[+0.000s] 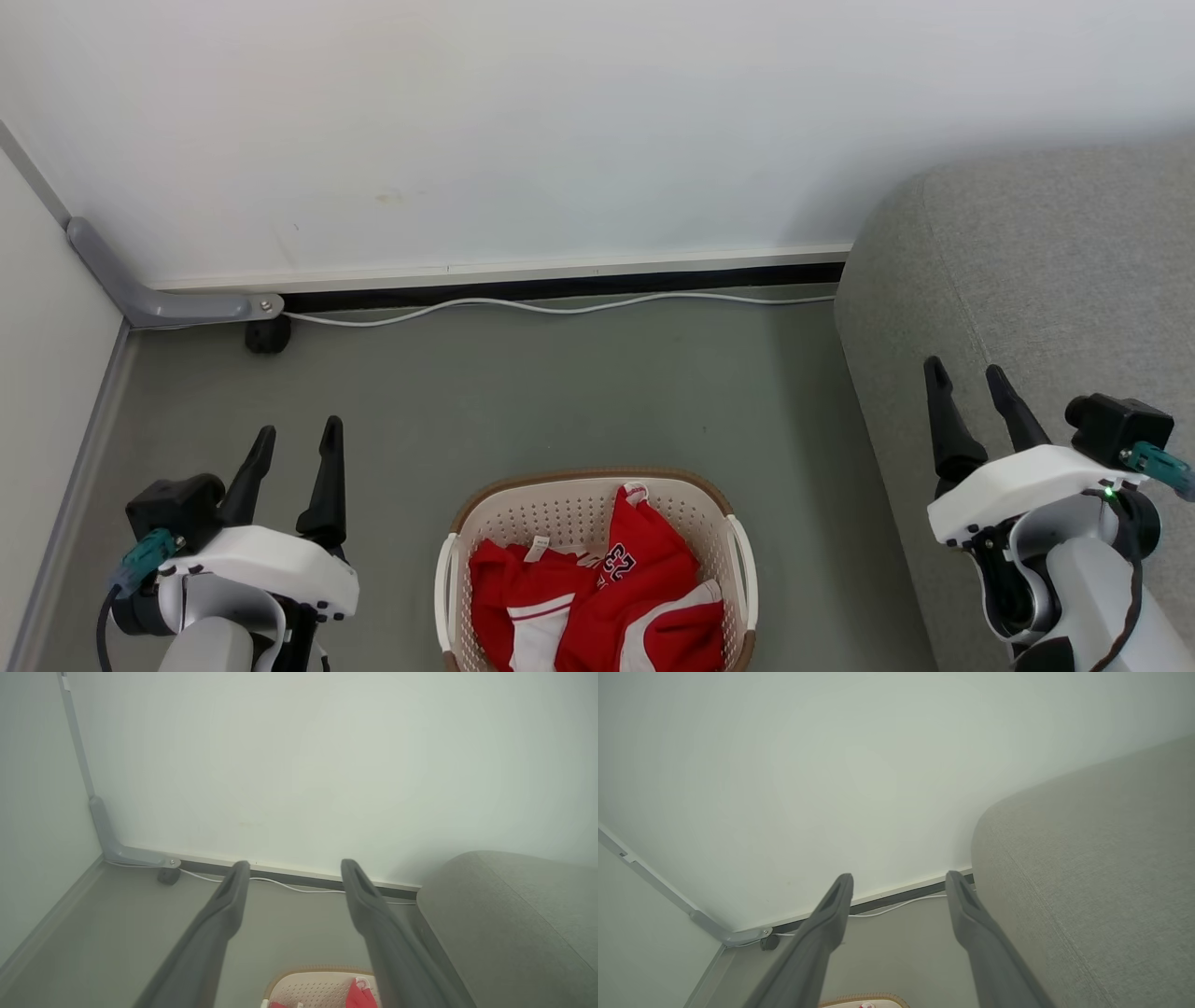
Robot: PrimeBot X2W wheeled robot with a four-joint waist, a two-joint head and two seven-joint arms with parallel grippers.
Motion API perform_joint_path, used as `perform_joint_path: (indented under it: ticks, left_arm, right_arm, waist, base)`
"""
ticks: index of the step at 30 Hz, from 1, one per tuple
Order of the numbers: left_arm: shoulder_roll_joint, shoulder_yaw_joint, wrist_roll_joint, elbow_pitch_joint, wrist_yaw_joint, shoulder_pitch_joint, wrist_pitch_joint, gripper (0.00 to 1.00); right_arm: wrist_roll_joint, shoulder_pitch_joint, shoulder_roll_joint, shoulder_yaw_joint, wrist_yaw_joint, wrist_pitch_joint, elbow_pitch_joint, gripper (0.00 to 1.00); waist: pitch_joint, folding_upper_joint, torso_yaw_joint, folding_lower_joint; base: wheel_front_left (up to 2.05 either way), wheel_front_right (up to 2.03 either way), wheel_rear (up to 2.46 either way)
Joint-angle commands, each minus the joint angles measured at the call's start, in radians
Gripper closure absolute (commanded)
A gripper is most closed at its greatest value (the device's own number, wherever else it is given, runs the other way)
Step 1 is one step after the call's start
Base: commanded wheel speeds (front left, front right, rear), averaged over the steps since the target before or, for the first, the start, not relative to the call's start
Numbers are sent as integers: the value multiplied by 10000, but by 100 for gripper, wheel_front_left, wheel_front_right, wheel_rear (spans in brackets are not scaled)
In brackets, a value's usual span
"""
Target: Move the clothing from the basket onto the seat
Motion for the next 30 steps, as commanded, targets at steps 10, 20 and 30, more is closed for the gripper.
perform_joint_path:
  ticks: [10,20,30]
  left_arm:
    - [206,430,1463,145,36,-883,-413,0]
    - [185,730,2646,283,13,-1110,-706,0]
    - [53,1101,3232,87,15,-1165,-862,0]
  right_arm:
    - [-1375,-816,-138,445,42,-487,165,0]
    - [-2571,-1123,-196,304,44,-781,428,0]
    - [-3215,-1217,-123,-104,44,-937,349,0]
  waist:
    - [17,-1,-11,0]
    - [41,-1,-28,0]
    - [85,-1,-40,0]
  base:
    - [0,0,0]
    - [0,0,0]
    - [0,0,0]
